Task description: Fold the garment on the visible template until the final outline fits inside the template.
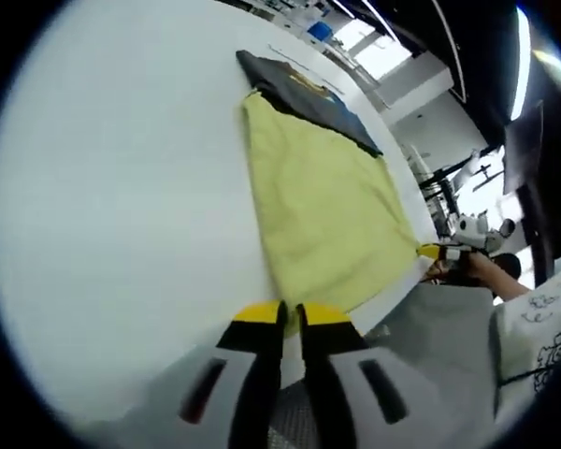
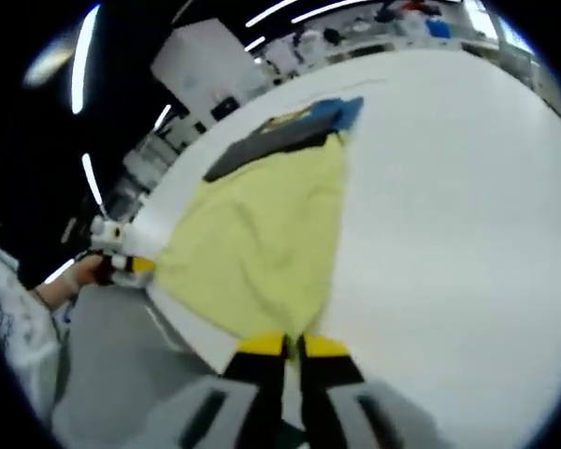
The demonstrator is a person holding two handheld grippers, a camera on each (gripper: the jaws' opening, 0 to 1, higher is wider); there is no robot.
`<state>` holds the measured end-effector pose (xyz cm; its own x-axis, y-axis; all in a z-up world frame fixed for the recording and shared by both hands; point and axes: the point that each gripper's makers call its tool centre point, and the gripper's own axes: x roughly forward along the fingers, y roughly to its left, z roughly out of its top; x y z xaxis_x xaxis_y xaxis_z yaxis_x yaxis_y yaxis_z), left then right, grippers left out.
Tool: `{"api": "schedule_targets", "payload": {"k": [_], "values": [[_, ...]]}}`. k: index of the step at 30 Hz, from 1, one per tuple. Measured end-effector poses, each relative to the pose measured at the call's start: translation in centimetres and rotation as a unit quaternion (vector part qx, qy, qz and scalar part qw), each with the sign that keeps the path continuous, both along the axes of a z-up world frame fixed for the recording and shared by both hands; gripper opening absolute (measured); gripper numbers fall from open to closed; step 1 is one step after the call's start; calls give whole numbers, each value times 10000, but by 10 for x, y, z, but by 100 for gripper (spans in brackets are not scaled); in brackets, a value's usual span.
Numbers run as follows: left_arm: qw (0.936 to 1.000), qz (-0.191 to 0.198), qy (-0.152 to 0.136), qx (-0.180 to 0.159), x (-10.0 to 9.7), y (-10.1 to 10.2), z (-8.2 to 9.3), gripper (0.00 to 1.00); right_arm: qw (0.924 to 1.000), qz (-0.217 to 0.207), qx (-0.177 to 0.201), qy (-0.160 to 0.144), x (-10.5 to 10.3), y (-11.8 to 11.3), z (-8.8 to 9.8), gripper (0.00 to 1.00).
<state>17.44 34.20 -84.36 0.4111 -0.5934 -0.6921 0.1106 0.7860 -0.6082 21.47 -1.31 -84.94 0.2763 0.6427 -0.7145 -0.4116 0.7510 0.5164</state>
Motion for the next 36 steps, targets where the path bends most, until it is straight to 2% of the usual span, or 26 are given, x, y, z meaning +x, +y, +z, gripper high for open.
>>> {"api": "schedule_targets", "payload": {"k": [3,5,8,13,15,22,25,36], "values": [[10000,21,56,-31,0,0,0,0,10000,-4,35,-35,2,1,2,0],[9997,90,214,-124,-3,-1,1,0,9999,-22,102,-22,1,1,5,0],[9991,231,263,-242,-2,4,5,0,9993,-152,304,132,0,1,12,0],[9979,284,271,-508,-5,2,19,0,9974,-242,589,346,-5,1,23,0],[9981,251,264,-489,-8,2,22,0,9957,-277,754,459,-11,4,30,0],[9981,129,339,-501,-24,8,34,0,9921,-316,967,736,-34,7,42,0],[9980,74,342,-527,-35,9,47,0,9911,-279,1016,808,-45,8,49,0],[9975,-105,440,-549,-65,4,73,0,9879,-276,1117,1042,-73,1,71,0]]}}
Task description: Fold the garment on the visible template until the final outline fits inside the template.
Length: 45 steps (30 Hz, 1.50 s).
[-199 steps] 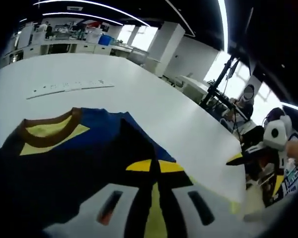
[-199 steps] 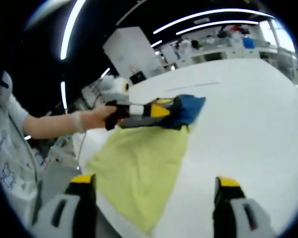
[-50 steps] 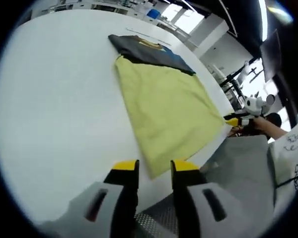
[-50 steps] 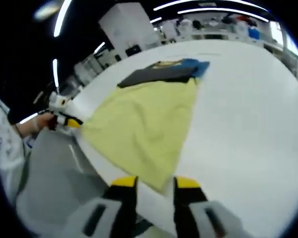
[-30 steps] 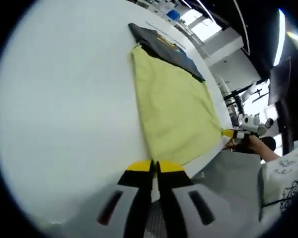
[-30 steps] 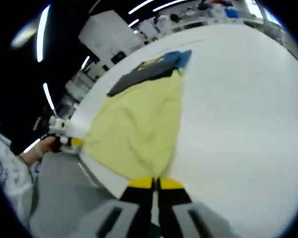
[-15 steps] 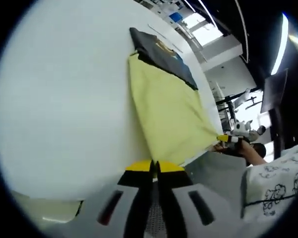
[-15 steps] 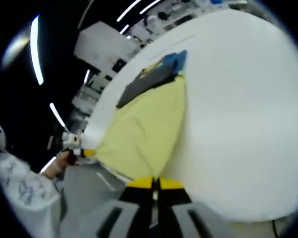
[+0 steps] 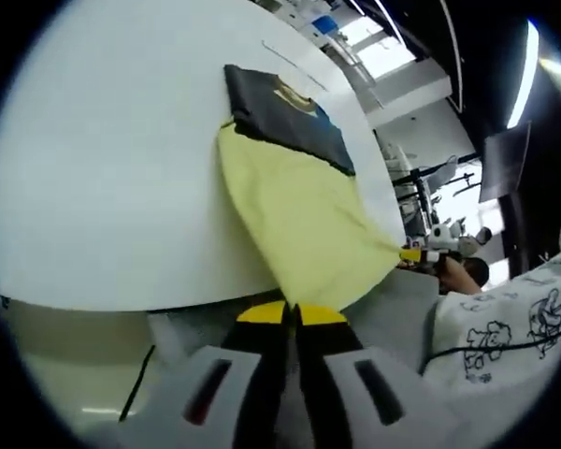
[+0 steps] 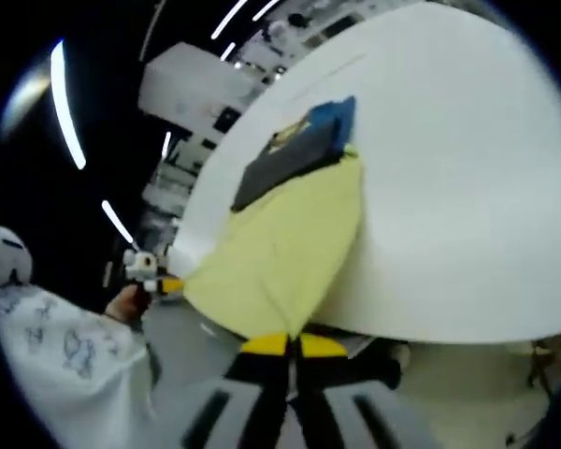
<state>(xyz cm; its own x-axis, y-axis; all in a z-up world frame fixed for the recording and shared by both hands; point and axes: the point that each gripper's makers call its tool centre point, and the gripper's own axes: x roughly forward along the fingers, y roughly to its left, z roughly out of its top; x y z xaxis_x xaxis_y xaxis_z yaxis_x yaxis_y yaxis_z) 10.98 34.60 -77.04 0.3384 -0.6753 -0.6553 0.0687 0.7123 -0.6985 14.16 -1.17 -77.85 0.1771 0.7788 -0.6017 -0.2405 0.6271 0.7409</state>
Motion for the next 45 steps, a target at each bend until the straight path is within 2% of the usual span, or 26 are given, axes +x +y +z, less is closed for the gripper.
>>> {"api": "schedule_targets", "payload": {"k": [4,8,12,17,20,24,27,28,29,31,32,36,40,45], "values": [[10000,-93,-3,25,-3,1,4,0,10000,-33,64,19,-1,-1,8,0],[9997,-150,-177,61,8,3,10,0,9997,-113,218,-60,10,1,18,0],[9992,-194,-323,126,23,6,15,0,9985,-251,439,-204,27,4,34,0],[9967,-272,-735,207,52,8,30,0,9974,-270,555,-381,49,7,51,0],[9948,-221,-970,223,73,10,39,0,9962,-293,624,-524,63,19,63,0],[9913,-137,-1282,256,106,13,51,0,9940,-295,649,-828,94,29,75,0],[9887,-47,-1479,226,132,15,58,0,9917,-326,568,-1103,125,36,83,0],[9878,-14,-1549,186,139,15,61,0,9916,-338,564,-1118,131,37,85,0],[9869,68,-1610,104,147,14,64,0,9898,-295,506,-1298,143,39,86,0],[9864,395,-1590,-104,169,16,68,0,9889,-322,436,-1380,162,42,87,0],[9836,467,-1733,-180,182,16,71,0,9886,-330,421,-1406,169,42,86,0],[9805,654,-1841,-227,215,17,72,0,9874,-359,347,-1499,199,40,85,0],[9784,713,-1936,-138,232,5,69,0,9856,-420,268,-1619,235,31,81,0],[9782,743,-1939,-58,256,8,60,0,9832,-320,73,-1797,267,32,73,0]]}}
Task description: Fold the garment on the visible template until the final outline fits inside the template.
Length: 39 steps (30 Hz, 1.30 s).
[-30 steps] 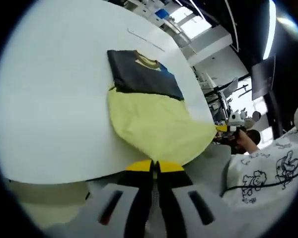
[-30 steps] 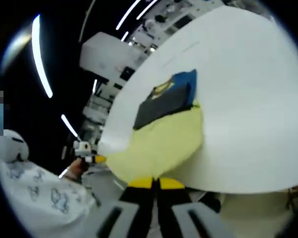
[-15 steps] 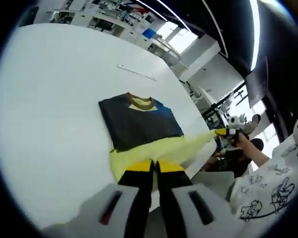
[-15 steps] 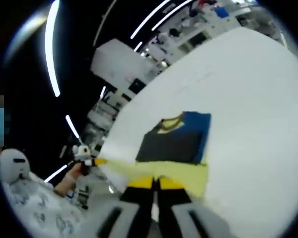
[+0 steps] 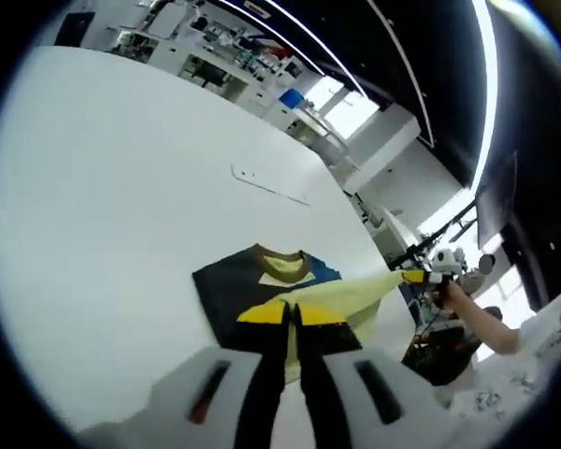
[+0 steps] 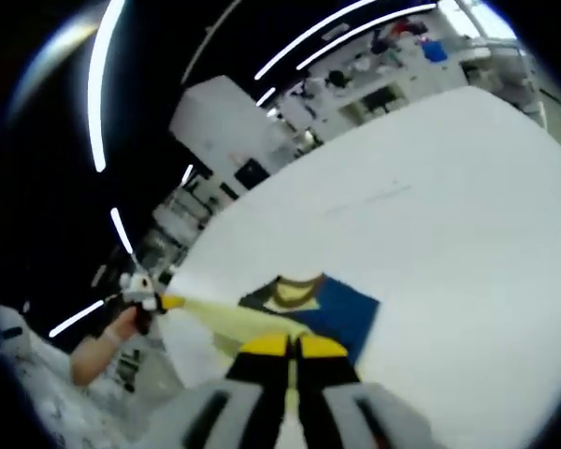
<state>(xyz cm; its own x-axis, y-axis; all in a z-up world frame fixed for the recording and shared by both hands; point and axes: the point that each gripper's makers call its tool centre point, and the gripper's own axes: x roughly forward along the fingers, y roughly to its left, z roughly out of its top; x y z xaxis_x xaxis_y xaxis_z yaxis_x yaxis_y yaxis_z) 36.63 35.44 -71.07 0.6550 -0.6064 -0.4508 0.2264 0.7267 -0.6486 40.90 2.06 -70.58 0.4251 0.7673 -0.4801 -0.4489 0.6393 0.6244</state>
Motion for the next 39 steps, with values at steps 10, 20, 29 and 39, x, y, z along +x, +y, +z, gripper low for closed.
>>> {"api": "schedule_targets", "payload": {"k": [10,20,29,39], "values": [[9985,489,235,-30,50,22,-31,0,9999,-70,-140,-61,52,9,-24,0],[9957,766,486,212,74,26,-78,0,9975,-84,-681,140,75,15,-86,0],[9935,811,571,563,78,33,-107,0,9951,-5,-981,-138,83,14,-105,0],[9945,596,282,811,82,35,-112,0,9903,273,-1230,-588,77,15,-111,0]]}}
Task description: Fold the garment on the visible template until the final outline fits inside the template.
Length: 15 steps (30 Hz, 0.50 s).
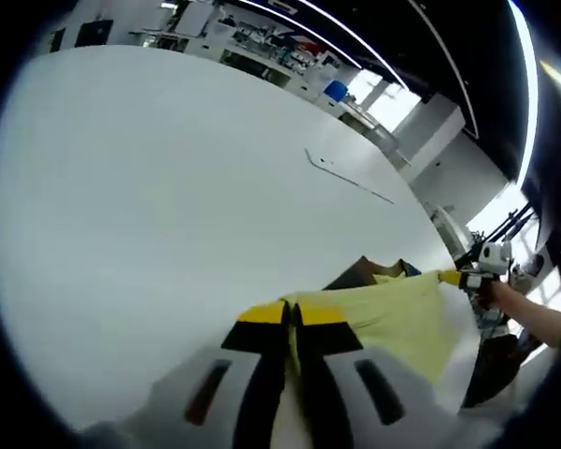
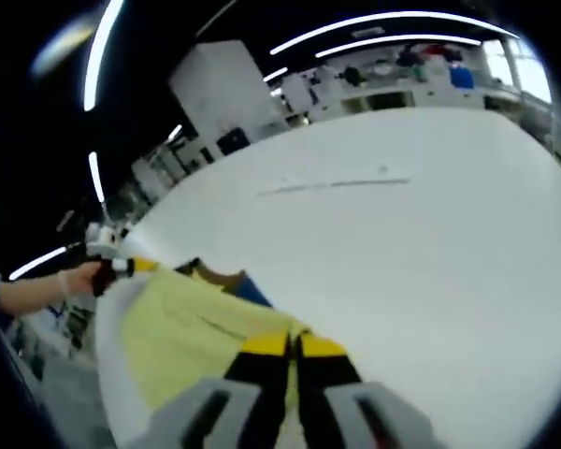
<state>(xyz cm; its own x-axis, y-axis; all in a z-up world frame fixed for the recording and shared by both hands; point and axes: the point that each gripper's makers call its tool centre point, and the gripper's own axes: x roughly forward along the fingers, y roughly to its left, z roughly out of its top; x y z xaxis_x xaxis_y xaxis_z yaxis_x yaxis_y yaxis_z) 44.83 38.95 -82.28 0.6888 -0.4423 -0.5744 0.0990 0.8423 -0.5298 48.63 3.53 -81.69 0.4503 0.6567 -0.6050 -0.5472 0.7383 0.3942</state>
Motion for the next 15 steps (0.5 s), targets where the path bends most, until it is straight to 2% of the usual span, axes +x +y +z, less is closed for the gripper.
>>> {"api": "schedule_targets", "payload": {"k": [3,7,9,11,15], "values": [[9994,-237,-230,33,-1,-1,6,0,9998,114,-56,-131,3,-1,0,0],[9994,-168,-313,-27,-2,-1,9,0,9995,197,-93,-240,1,-3,-1,4],[9992,-232,-338,0,-2,-1,9,0,9993,215,-61,-285,-5,-4,2,12],[9985,-318,-442,-8,-2,-1,13,3,9992,247,-31,-320,-2,-3,3,18],[9954,-596,-728,151,0,1,18,17,9986,337,46,-417,-6,-3,10,33]]}}
